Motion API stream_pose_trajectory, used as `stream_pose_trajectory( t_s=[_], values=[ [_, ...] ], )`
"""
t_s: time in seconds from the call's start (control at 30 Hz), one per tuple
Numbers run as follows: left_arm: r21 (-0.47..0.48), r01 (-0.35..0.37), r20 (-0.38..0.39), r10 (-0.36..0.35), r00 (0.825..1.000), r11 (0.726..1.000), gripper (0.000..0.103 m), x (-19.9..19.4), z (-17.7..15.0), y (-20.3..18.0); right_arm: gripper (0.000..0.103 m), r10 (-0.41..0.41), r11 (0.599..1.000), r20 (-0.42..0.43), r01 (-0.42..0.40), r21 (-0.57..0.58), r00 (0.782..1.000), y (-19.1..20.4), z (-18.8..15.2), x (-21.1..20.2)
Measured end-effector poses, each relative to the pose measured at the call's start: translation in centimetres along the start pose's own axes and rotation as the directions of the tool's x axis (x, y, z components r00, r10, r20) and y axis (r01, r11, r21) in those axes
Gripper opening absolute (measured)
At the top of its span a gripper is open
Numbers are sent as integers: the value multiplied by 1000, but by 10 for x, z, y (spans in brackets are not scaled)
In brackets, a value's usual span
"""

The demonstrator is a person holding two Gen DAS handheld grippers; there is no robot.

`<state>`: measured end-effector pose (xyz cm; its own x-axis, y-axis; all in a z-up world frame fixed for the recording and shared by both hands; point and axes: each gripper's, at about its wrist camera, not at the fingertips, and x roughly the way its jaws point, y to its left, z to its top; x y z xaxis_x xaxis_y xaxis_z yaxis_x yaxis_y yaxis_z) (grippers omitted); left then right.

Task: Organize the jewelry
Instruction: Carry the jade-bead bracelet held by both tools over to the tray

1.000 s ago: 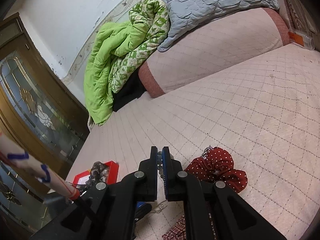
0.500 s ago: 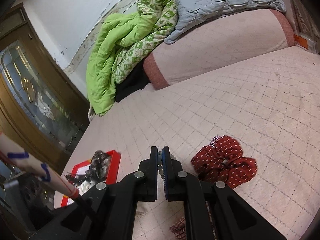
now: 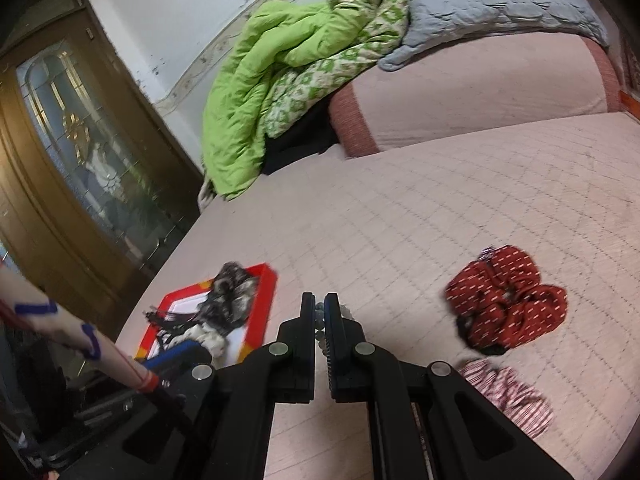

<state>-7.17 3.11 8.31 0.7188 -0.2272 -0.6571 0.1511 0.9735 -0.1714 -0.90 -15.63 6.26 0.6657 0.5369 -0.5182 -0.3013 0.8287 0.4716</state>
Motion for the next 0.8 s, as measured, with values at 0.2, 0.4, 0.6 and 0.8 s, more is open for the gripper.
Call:
stream_pose_trajectory(
  t_s=[0.2,0.4,0.6,0.8],
  values=[
    [-43,-26,23,27,999,999,13,-24,-7,31,5,67,997,-20,-68,-46,998,35,-22,-4],
    [-110,-83,36,88,995,990,13,-53,-19,78,5,133,987,-64,-138,-87,989,70,-43,1],
    [-181,-142,29,150,988,973,13,-75,-36,124,5,179,977,-102,-189,-95,978,90,-57,7],
    [-270,-161,3,168,986,949,13,-78,-50,161,5,217,967,-138,-232,-108,966,111,-68,14]
  ],
)
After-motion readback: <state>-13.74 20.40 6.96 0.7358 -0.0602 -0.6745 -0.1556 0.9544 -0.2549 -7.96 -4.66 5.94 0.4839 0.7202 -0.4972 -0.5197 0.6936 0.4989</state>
